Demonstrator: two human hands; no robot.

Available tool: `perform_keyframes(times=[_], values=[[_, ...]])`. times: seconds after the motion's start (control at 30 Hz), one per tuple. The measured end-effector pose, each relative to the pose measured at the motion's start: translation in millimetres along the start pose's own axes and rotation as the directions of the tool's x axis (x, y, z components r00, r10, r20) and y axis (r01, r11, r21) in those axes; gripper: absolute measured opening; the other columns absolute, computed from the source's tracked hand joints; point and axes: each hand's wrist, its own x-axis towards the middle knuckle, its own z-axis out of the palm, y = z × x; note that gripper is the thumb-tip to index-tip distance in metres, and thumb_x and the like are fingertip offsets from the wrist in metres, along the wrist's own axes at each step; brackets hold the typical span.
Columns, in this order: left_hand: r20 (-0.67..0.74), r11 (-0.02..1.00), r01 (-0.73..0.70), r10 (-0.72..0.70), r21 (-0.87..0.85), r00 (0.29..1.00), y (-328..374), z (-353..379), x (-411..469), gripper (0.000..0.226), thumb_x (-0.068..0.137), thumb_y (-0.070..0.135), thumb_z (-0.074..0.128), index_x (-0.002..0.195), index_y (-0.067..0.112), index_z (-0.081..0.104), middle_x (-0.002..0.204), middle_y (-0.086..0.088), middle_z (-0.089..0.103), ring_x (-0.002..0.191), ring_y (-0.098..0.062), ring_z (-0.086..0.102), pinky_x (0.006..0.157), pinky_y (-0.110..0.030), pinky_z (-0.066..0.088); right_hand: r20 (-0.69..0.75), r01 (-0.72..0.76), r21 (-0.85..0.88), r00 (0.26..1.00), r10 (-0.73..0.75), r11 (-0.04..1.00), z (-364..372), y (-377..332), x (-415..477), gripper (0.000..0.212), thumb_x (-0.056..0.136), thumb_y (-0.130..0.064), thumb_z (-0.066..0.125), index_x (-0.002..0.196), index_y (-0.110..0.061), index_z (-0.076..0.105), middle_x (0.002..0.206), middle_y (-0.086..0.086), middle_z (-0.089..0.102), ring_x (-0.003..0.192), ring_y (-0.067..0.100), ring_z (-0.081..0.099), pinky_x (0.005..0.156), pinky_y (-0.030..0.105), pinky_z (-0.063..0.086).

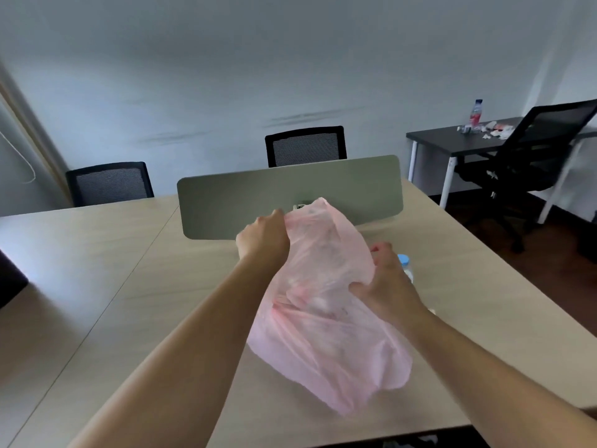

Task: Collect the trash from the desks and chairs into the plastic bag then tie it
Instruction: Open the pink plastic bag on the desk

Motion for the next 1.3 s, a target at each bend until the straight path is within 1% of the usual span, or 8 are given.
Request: perform_keyframes(times=[0.23,0.4,0.53,0.67,0.87,1.0,1.1,1.3], values=[[0.011,0.995,0.074,-0.073,-0.062,0.997,-38,9,-7,0.02,0.083,0.003,0.038,0.094,0.018,0.044,0.085,-0.005,0.055,0.073,-0.03,0.052,0.06,-0.032,0.038,-0.219,0.201,0.243,0.964,-0.148,0.949,-17,-25,15,0.01,0.088,-0.012,0.057,0.084,-0.009,0.065,0.075,-0.001,0.068,0.073,0.02,0.061,0.067,0.024,0.047],[-0.064,0.987,0.139,-0.144,-0.08,0.987,-76,9,-16,0.023,0.079,0.0,0.038,0.088,0.02,0.046,0.081,-0.004,0.058,0.071,-0.03,0.053,0.057,-0.029,0.037,0.179,-0.212,0.616,0.975,0.127,0.759,-17,-41,53,0.043,0.095,-0.025,0.053,0.055,-0.015,0.063,0.053,0.001,0.06,0.05,0.017,0.054,0.059,0.032,0.049],[-0.093,0.983,0.186,-0.186,-0.004,0.978,-105,4,-30,0.03,0.083,-0.001,0.04,0.094,0.023,0.054,0.089,-0.004,0.064,0.073,-0.028,0.05,0.061,-0.03,0.037,0.568,-0.587,0.584,0.789,0.235,0.56,-20,-22,77,0.026,0.091,-0.028,0.058,0.101,-0.006,0.069,0.087,0.011,0.065,0.065,0.022,0.06,0.063,0.03,0.055],[-0.184,0.999,0.008,-0.015,-0.038,0.983,-101,5,-40,0.048,0.076,0.006,0.053,0.12,0.026,0.049,0.117,0.002,0.06,0.105,-0.024,0.053,0.088,-0.036,0.038,0.694,-0.643,0.556,0.708,0.132,0.527,-17,-22,75,0.034,0.086,-0.033,0.062,0.101,-0.004,0.071,0.093,0.011,0.072,0.074,0.021,0.068,0.085,0.035,0.053],[-0.209,0.839,-0.524,0.544,0.144,0.813,-36,30,-40,0.071,0.056,0.033,0.081,0.118,0.025,0.046,0.106,0.006,0.066,0.093,-0.018,0.065,0.077,-0.032,0.049,0.734,-0.578,0.524,0.679,0.011,0.626,-11,-50,77,0.07,0.065,-0.04,0.081,0.119,0.0,0.061,0.121,0.02,0.055,0.104,0.032,0.05,0.108,0.042,0.035],[-0.118,0.917,-0.382,0.395,0.115,0.911,-24,20,-21,0.049,0.073,-0.006,0.051,0.116,0.018,0.055,0.098,0.0,0.067,0.086,-0.031,0.065,0.065,-0.031,0.036,0.595,-0.438,0.508,0.801,0.066,0.741,-22,-69,72,0.039,0.086,-0.048,0.061,0.082,-0.01,0.066,0.083,0.012,0.061,0.07,0.025,0.055,0.067,0.032,0.045],[-0.065,0.964,-0.265,0.266,0.031,0.962,-18,11,-7,0.039,0.078,-0.004,0.042,0.109,0.017,0.054,0.099,-0.004,0.064,0.087,-0.035,0.06,0.061,-0.032,0.035,0.413,-0.22,0.473,0.911,0.005,0.853,-39,-68,59,0.043,0.088,-0.058,0.049,0.096,-0.018,0.064,0.084,0.004,0.06,0.067,0.017,0.054,0.062,0.028,0.043],[0.03,0.983,-0.176,0.178,-0.052,0.984,-23,2,16,0.036,0.083,0.005,0.036,0.106,0.022,0.057,0.104,-0.009,0.064,0.095,-0.036,0.06,0.068,-0.033,0.042,0.672,-0.113,0.283,0.732,-0.113,0.952,-64,-37,23,0.036,0.079,-0.035,0.074,0.112,-0.025,0.062,0.106,-0.006,0.07,0.093,0.011,0.068,0.08,0.031,0.056]])
